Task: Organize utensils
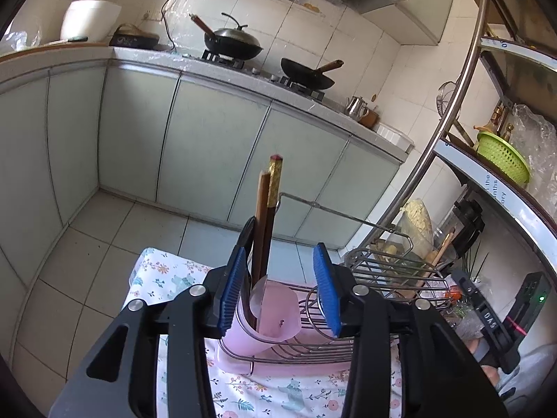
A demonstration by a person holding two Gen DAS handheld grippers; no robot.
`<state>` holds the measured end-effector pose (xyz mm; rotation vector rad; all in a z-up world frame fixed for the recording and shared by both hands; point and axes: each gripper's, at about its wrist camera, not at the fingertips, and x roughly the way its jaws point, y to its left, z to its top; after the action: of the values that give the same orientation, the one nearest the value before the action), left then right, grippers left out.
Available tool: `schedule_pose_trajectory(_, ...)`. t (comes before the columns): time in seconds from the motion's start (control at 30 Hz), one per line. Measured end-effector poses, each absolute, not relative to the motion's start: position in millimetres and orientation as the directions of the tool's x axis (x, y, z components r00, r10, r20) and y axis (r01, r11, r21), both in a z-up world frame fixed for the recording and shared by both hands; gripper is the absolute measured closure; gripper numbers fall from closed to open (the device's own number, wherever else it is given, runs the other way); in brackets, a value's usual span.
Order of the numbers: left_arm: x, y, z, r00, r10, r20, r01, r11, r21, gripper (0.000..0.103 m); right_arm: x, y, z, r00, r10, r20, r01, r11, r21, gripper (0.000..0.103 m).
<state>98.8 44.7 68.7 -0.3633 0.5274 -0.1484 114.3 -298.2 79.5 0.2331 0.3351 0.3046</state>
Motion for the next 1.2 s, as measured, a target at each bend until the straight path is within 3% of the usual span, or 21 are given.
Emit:
schedule_pose_trajectory(0.13,89.2,38.7,75.3,0.87,-0.217,-0.443,0.06,0.938,-0.342,0.061,103.2,-298.7,93.7,0.904,0.342,-0.258,-0.268,0.921,0.284,0.076)
schedule_pose_trajectory(0.23,82.0,32.6,77.3,0.874,-0.214,-0.437,0.072,0.945,-0.32,0.055,89.8,-297.6,105.3,0.908,0.353,-0.225,-0.282,0.913,0.295,0.057)
schedule_pose_trajectory(0.37,71.5,27.9,75.6,0.869,-0.224,-0.441,0.076,0.941,-0.328,0.054,67.6,-290.9,115.8,0.916,0.346,-0.202,-0.281,0.914,0.292,0.056)
schedule_pose_trajectory(0.47,63.7,26.4,72.0,0.867,-0.236,-0.439,0.08,0.936,-0.344,0.054,51.0,-284.9,115.8,0.924,0.333,-0.188,-0.27,0.917,0.295,0.044)
schedule_pose_trajectory(0.83,34.4,5.1,57.0,0.875,-0.208,-0.437,0.073,0.949,-0.306,0.054,27.0,-261.8,89.5,0.898,0.316,-0.307,-0.216,0.923,0.318,0.044)
schedule_pose_trajectory(1.2,17.8,-20.8,43.2,0.891,-0.131,-0.435,0.052,0.981,-0.188,0.054,10.4,-230.3,76.4,0.913,0.207,-0.351,-0.158,0.974,0.162,0.044)
